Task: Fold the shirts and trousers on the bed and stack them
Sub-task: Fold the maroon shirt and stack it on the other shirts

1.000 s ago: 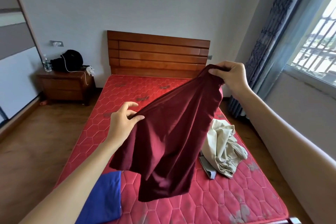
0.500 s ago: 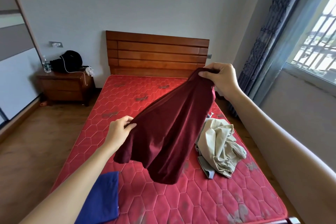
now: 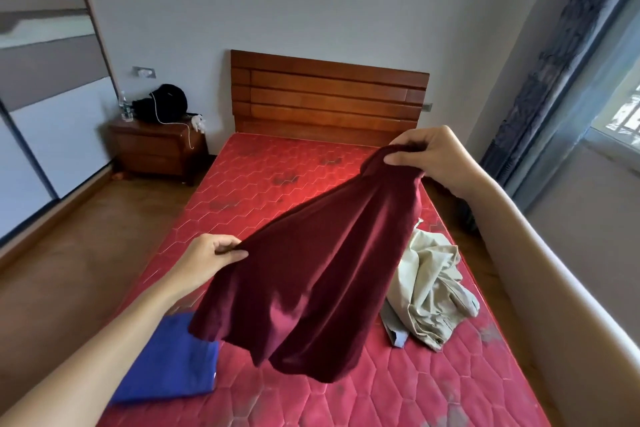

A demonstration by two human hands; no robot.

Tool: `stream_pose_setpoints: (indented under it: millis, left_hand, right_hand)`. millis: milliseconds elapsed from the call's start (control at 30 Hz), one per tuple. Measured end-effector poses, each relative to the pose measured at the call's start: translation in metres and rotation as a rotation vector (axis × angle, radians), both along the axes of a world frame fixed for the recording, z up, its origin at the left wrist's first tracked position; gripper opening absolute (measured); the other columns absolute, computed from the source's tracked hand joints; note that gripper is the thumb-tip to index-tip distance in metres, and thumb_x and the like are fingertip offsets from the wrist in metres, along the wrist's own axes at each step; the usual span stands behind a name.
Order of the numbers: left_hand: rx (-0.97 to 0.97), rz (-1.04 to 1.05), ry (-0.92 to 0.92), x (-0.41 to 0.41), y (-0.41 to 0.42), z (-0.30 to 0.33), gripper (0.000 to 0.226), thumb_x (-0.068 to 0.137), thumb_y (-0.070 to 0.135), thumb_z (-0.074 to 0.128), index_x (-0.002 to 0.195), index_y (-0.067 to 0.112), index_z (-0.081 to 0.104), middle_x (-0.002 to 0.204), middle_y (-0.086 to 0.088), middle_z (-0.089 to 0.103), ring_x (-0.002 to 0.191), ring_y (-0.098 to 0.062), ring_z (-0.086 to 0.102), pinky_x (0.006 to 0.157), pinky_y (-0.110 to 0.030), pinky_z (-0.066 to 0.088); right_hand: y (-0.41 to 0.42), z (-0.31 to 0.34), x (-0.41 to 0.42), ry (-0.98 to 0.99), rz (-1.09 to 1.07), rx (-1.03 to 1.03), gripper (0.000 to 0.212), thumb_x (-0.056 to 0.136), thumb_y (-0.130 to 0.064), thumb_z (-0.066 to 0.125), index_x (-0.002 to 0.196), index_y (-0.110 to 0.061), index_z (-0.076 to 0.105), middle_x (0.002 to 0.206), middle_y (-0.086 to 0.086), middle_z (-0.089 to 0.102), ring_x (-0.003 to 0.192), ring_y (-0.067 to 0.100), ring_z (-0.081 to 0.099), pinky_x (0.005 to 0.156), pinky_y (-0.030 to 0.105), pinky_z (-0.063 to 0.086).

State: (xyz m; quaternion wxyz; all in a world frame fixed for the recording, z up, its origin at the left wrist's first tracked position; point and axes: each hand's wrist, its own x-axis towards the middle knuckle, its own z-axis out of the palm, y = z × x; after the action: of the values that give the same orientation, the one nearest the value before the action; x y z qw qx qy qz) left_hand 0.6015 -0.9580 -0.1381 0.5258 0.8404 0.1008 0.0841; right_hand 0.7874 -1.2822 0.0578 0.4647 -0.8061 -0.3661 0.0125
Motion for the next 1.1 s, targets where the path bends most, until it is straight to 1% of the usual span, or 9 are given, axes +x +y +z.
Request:
stream_pose_setpoints:
  millis: [167, 300, 400, 467, 533, 633, 833, 1000, 1100]
  left_hand:
    - [0.017, 0.012, 0.085, 0.011, 0.007, -0.015, 0.010, 0.084, 0.017, 0.073, 0.085, 0.026, 0.076, 0.086, 0.005, 0.076, 0.083, -0.005, 0.071, 0.071, -0.008, 0.049]
    - [0.056, 0.047, 0.219, 0.034, 0.028, -0.069, 0.016, 0.085, 0.014, 0.073, 0.081, 0.029, 0.075, 0.082, 0.010, 0.075, 0.080, -0.003, 0.070, 0.078, -0.019, 0.051]
    - [0.153, 0.103, 0.284, 0.066, 0.049, -0.139, 0.004, 0.084, 0.017, 0.075, 0.080, 0.018, 0.074, 0.076, 0.010, 0.074, 0.079, -0.007, 0.069, 0.081, -0.033, 0.050]
    - [0.210, 0.147, 0.318, 0.092, 0.065, -0.201, 0.014, 0.084, 0.018, 0.074, 0.072, 0.012, 0.068, 0.070, 0.002, 0.070, 0.074, -0.017, 0.065, 0.075, -0.035, 0.047]
    - [0.253, 0.201, 0.351, 0.121, 0.083, -0.268, 0.033, 0.085, 0.018, 0.073, 0.058, 0.019, 0.054, 0.058, -0.001, 0.059, 0.065, -0.023, 0.057, 0.063, -0.035, 0.039]
    - [0.294, 0.248, 0.374, 0.165, 0.113, -0.375, 0.042, 0.087, 0.016, 0.069, 0.056, 0.018, 0.041, 0.050, -0.001, 0.047, 0.059, -0.031, 0.050, 0.060, -0.040, 0.030]
    - [0.292, 0.291, 0.399, 0.241, 0.157, -0.536, 0.017, 0.090, 0.016, 0.067, 0.088, -0.001, 0.066, 0.087, -0.022, 0.069, 0.086, -0.041, 0.063, 0.072, -0.042, 0.041]
    - [0.243, 0.246, 0.403, 0.305, 0.192, -0.588, 0.006, 0.085, 0.019, 0.073, 0.083, 0.013, 0.074, 0.080, -0.006, 0.072, 0.082, -0.026, 0.065, 0.069, -0.029, 0.037]
    - [0.285, 0.273, 0.380, 0.338, 0.209, -0.596, 0.008, 0.087, 0.020, 0.071, 0.085, 0.013, 0.075, 0.080, -0.008, 0.073, 0.085, -0.030, 0.066, 0.076, -0.036, 0.047]
  right_hand:
    - [0.024, -0.029, 0.040, 0.056, 0.013, -0.087, 0.020, 0.077, -0.011, 0.079, 0.094, -0.005, 0.074, 0.089, 0.017, 0.072, 0.077, 0.019, 0.066, 0.074, 0.034, 0.055]
    - [0.061, -0.098, 0.085, 0.154, -0.007, -0.214, 0.012, 0.074, -0.013, 0.081, 0.084, -0.012, 0.075, 0.073, -0.004, 0.069, 0.064, 0.001, 0.060, 0.064, 0.016, 0.049]
    - [0.101, -0.183, 0.130, 0.215, -0.064, -0.288, 0.011, 0.074, -0.013, 0.081, 0.082, -0.013, 0.073, 0.072, -0.005, 0.066, 0.066, 0.005, 0.058, 0.067, 0.025, 0.049]
    - [0.133, -0.256, 0.164, 0.237, -0.100, -0.341, 0.013, 0.074, -0.016, 0.081, 0.084, -0.014, 0.073, 0.076, -0.002, 0.066, 0.070, 0.008, 0.057, 0.073, 0.030, 0.048]
    - [0.166, -0.334, 0.201, 0.248, -0.140, -0.388, 0.017, 0.074, -0.020, 0.082, 0.087, -0.012, 0.074, 0.079, -0.003, 0.067, 0.072, 0.009, 0.057, 0.074, 0.030, 0.048]
    - [0.212, -0.453, 0.252, 0.242, -0.186, -0.437, 0.017, 0.075, -0.024, 0.081, 0.089, -0.018, 0.073, 0.081, -0.005, 0.066, 0.077, 0.010, 0.057, 0.073, 0.028, 0.045]
    - [0.278, -0.642, 0.330, 0.205, -0.293, -0.490, 0.017, 0.083, -0.016, 0.070, 0.100, -0.020, 0.072, 0.095, 0.003, 0.069, 0.087, 0.021, 0.061, 0.078, 0.033, 0.050]
    - [0.310, -0.720, 0.391, 0.210, -0.366, -0.483, 0.019, 0.084, -0.014, 0.069, 0.102, -0.018, 0.073, 0.100, 0.005, 0.071, 0.095, 0.022, 0.062, 0.077, 0.026, 0.045]
    - [0.331, -0.744, 0.419, 0.200, -0.367, -0.501, 0.020, 0.084, -0.014, 0.069, 0.102, -0.018, 0.073, 0.101, 0.006, 0.071, 0.093, 0.021, 0.062, 0.083, 0.033, 0.050]
